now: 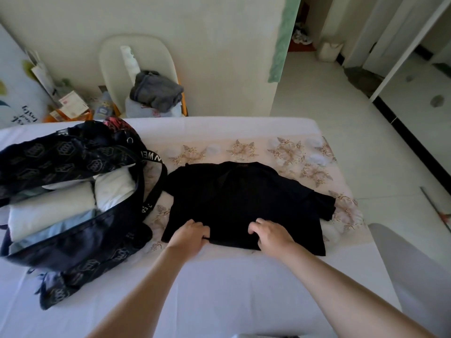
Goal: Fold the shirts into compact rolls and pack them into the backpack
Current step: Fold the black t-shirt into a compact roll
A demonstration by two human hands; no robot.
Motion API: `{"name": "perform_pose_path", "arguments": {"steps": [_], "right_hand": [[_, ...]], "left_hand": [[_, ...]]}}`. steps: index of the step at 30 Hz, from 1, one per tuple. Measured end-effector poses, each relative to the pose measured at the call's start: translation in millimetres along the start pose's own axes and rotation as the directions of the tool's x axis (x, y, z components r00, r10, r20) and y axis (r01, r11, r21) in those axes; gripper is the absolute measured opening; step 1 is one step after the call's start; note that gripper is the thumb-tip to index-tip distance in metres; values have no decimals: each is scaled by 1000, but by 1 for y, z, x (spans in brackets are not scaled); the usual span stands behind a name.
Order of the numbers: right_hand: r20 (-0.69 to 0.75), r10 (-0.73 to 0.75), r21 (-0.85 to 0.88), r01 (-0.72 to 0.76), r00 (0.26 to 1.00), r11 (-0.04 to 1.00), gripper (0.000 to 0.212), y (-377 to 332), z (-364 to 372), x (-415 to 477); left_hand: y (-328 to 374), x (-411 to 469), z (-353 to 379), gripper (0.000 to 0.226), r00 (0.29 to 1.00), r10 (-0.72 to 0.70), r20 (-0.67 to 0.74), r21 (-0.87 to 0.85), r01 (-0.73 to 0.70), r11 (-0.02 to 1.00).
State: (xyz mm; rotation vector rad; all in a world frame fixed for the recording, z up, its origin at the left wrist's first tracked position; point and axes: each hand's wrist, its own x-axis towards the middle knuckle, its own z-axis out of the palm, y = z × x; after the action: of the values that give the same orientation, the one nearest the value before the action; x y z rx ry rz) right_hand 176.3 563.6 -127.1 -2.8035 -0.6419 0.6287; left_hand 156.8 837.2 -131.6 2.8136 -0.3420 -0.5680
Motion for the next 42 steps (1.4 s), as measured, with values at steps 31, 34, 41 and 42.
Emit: {"name": "perform_pose_path", "arguments": {"steps": [31, 34, 41, 42], "right_hand": [[-273, 147, 235, -82, 951, 968, 40, -18, -44, 146], [-365, 35, 113, 7, 930, 994, 51, -26, -33, 132], [-91, -112, -131, 100, 990, 986, 59, -18, 7, 100], [-67, -93, -150, 82, 993, 985, 60, -15, 7, 98]], "left_hand": [[-51, 62, -71, 40, 757, -433, -490, -275, 337, 901], [-41, 63, -60, 41, 806, -173, -566, -95, 145, 985], [-59, 43, -7, 69, 925, -381, 6, 114, 378, 919], [-61, 39, -11, 69, 912, -409, -9, 90, 409, 908]]}}
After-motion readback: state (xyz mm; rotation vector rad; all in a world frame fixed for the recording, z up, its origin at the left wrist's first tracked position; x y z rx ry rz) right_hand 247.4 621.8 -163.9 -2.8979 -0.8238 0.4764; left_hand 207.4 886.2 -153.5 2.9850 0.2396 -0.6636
